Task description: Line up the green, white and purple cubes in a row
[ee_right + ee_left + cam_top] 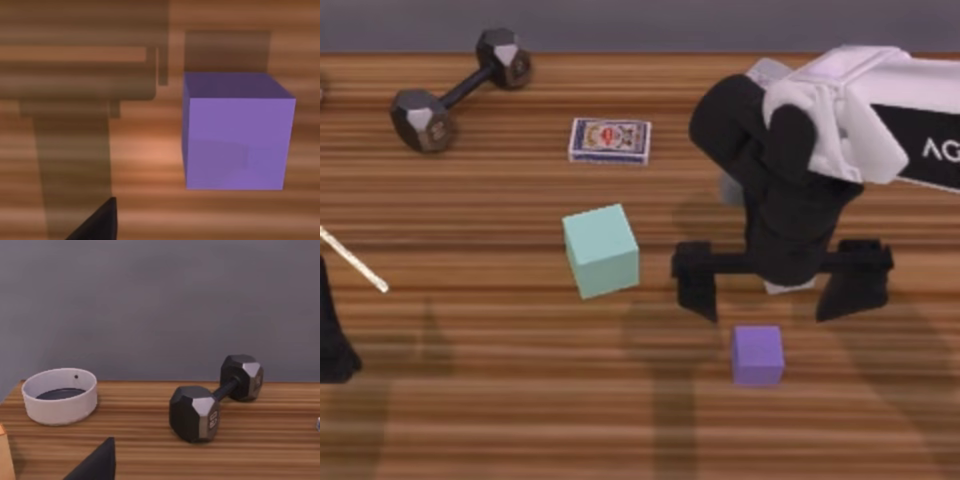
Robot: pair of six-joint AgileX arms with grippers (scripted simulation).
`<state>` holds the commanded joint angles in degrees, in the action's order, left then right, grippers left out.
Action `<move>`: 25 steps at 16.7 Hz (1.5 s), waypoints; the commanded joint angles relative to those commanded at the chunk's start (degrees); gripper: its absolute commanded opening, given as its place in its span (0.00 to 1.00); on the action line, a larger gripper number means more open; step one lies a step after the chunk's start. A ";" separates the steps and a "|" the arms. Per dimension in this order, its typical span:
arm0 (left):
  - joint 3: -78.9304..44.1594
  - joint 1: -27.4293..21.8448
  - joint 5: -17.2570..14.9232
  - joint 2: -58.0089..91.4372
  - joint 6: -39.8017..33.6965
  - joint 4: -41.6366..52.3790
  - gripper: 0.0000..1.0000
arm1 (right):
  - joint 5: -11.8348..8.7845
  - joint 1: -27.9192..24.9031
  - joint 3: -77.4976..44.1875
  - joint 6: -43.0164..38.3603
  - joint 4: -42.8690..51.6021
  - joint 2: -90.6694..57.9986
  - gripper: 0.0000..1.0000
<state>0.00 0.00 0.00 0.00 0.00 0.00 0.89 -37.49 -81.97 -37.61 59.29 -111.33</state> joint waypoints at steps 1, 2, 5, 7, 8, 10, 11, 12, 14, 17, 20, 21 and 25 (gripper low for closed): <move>0.00 0.00 0.00 0.00 0.00 0.00 1.00 | 0.00 0.32 0.14 0.00 -0.14 -0.22 1.00; 0.00 0.00 0.00 0.00 0.00 0.00 1.00 | -0.01 0.36 -0.01 0.14 -0.09 -0.33 1.00; 0.00 0.00 0.00 0.00 0.00 0.00 1.00 | -0.14 2.03 -3.82 3.70 1.23 -3.10 1.00; 0.00 0.00 0.00 0.00 0.00 0.00 1.00 | -0.28 4.31 -8.29 7.88 2.76 -6.29 1.00; 0.00 0.00 0.00 0.00 0.00 0.00 1.00 | -0.35 5.65 -10.79 10.27 3.64 -8.10 1.00; 0.00 0.00 0.00 0.00 0.00 0.00 1.00 | -0.50 8.43 -15.88 15.31 5.43 -11.79 1.00; 0.00 0.00 0.00 0.00 0.00 0.00 1.00 | -0.56 9.78 -18.30 17.84 6.26 -13.51 1.00; 0.00 0.00 0.00 0.00 0.00 0.00 1.00 | -0.60 11.01 -20.52 20.20 7.00 -15.04 1.00; 0.00 0.00 0.00 0.00 0.00 0.00 1.00 | -0.67 12.89 -23.90 23.72 8.04 -17.26 1.00; 0.00 0.00 0.00 0.00 0.00 0.00 1.00 | -0.68 13.61 -25.13 24.95 8.40 -18.07 1.00; 0.00 0.00 0.00 0.00 0.00 0.00 1.00 | -0.65 13.37 -24.81 24.85 8.10 -17.91 1.00; 0.00 0.00 0.00 0.00 0.00 0.00 1.00 | -0.67 13.43 -24.17 24.82 7.34 -18.21 1.00; 0.00 0.00 0.00 0.00 0.00 0.00 1.00 | -0.65 13.51 -19.25 24.82 -1.00 -21.25 1.00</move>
<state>0.00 0.00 0.00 0.00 0.00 0.00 0.25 -23.98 -101.22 -12.80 58.29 -132.58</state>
